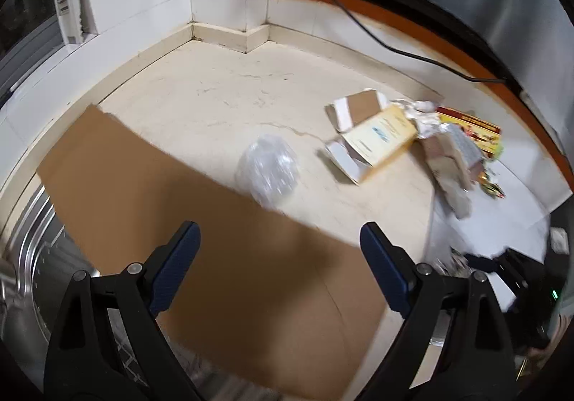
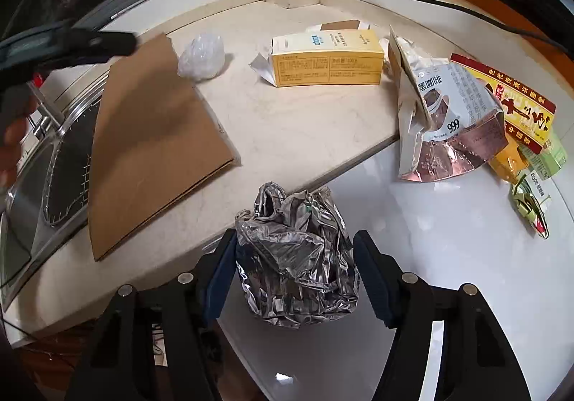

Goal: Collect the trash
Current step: 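Grasp the clear plastic bag with the left tool while the right tool grasps the crumpled foil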

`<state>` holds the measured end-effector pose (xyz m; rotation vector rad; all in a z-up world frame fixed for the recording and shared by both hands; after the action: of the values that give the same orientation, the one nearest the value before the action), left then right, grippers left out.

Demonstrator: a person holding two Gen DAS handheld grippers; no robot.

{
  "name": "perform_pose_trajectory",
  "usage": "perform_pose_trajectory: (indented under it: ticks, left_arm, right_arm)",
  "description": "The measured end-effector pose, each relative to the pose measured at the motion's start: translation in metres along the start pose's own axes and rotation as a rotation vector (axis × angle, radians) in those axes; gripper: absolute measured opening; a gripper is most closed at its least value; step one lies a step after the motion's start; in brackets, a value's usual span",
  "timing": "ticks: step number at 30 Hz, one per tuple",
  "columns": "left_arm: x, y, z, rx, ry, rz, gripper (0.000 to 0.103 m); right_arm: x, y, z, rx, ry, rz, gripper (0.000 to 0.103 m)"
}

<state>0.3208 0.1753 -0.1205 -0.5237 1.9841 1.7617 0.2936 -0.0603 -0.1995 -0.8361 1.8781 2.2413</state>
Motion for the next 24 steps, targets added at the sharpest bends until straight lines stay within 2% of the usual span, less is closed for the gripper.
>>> perform_pose_trajectory:
  ticks: [5, 10, 12, 14, 15, 19, 21, 24]
  left_arm:
    - [-0.025, -0.037, 0.009, -0.024, -0.004, 0.026, 0.089]
    - [-0.041, -0.07, 0.009, -0.071, -0.042, 0.055, 0.087]
    - [-0.043, -0.08, 0.007, -0.071, -0.051, 0.071, 0.081]
    - [-0.045, -0.09, 0.006, -0.066, -0.053, 0.095, 0.067]
    - [-0.044, -0.096, 0.002, -0.066, -0.054, 0.107, 0.064]
    - [-0.042, -0.112, -0.007, -0.054, -0.028, 0.137, 0.035]
    - [-0.041, -0.114, -0.01, -0.043, -0.011, 0.125, 0.029]
    - [-0.039, -0.109, -0.016, 0.029, 0.028, 0.127, 0.023]
  right_arm:
    - [-0.002, 0.0, -0.013, 0.03, -0.061, -0.015, 0.064]
    - [-0.003, 0.005, -0.032, 0.017, -0.151, -0.025, 0.064]
    - [-0.002, 0.007, -0.036, 0.018, -0.166, -0.027, 0.064]
    - [0.001, 0.012, -0.039, 0.022, -0.166, -0.03, 0.064]
    - [0.002, 0.013, -0.039, 0.025, -0.165, -0.03, 0.064]
    - [0.008, 0.021, -0.04, 0.034, -0.165, -0.035, 0.064]
    - [0.009, 0.025, -0.041, 0.04, -0.172, -0.043, 0.064]
    - [0.008, 0.031, -0.044, 0.054, -0.194, -0.063, 0.063]
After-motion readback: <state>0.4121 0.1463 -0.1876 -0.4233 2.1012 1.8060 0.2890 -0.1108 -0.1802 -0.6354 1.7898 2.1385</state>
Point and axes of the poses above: each gripper's, at about its wrist camera, not at the fingertips, and y roughly against the way its jaws point, z to its left, x to its underside, the point moved 4 cm from there along -y, roughly the way its jaws point
